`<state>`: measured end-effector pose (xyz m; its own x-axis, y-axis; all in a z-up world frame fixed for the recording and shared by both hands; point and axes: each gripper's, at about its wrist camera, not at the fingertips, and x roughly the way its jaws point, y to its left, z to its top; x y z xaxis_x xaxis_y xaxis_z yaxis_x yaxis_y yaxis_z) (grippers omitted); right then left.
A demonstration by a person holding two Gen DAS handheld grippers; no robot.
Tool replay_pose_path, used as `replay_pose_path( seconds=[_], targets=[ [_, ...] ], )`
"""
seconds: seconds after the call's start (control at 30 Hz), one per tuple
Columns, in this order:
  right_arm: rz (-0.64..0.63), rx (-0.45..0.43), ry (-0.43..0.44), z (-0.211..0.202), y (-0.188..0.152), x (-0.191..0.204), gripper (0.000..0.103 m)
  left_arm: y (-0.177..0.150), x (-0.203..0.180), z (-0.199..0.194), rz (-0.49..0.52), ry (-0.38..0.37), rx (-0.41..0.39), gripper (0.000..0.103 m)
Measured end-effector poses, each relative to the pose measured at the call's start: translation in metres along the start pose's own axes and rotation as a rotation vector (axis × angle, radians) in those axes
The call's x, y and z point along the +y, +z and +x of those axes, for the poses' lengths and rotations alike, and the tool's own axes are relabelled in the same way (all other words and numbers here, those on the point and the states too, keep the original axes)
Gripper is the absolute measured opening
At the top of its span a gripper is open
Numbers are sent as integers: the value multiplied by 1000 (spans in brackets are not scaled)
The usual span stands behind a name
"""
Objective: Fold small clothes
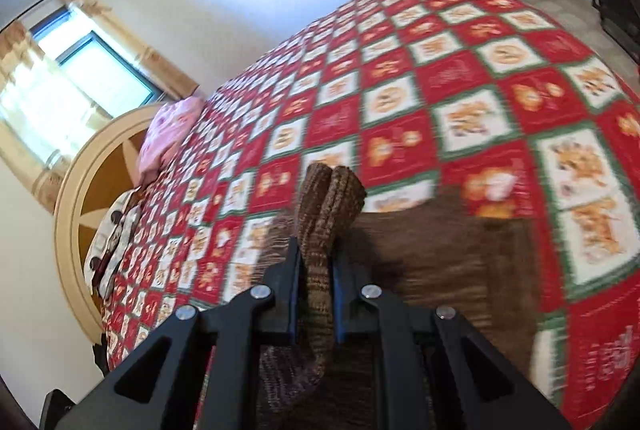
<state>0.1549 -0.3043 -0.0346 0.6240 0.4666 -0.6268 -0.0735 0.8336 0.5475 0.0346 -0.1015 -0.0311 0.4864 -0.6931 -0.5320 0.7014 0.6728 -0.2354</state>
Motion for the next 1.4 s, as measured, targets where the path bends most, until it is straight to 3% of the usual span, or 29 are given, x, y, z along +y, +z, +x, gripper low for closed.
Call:
replay_pose_path(
  seconds=[0.33,0.57,0.7,0.8,0.87,0.93,1.0,1.13,1.3,1.4],
  targets=[
    [23,16,-77,-10,-5,-67,16,-8,-29,38,34,-32,88,8],
    [30,40,-142,-3,-13,-87,16,-24,-33,59,49,-3,156,8],
    [31,54,-160,6,-19,-93,16,-23,-31,49,41,-7,154,11],
    [-1,49,-177,3,-20,-90,17,-25,-31,32,51,-53,187,15],
    [-29,44,-205,1,-21,-86,23,-28,-29,16,67,-64,180,18],
    [-14,39,-229,-7,-18,-85,38,-32,-22,-3,66,-70,166,23],
    [4,-24,-255,-29,-16,-79,40,-35,-6,-22,42,-69,141,28],
    [-45,-104,-271,-86,-30,-55,40,-40,26,-50,-30,-16,88,29],
    [-93,-47,-286,-119,-86,-21,40,-42,59,-61,-89,135,73,30],
    [-143,-16,-281,-126,-126,3,45,-47,69,-61,-139,148,90,30]
  ],
)
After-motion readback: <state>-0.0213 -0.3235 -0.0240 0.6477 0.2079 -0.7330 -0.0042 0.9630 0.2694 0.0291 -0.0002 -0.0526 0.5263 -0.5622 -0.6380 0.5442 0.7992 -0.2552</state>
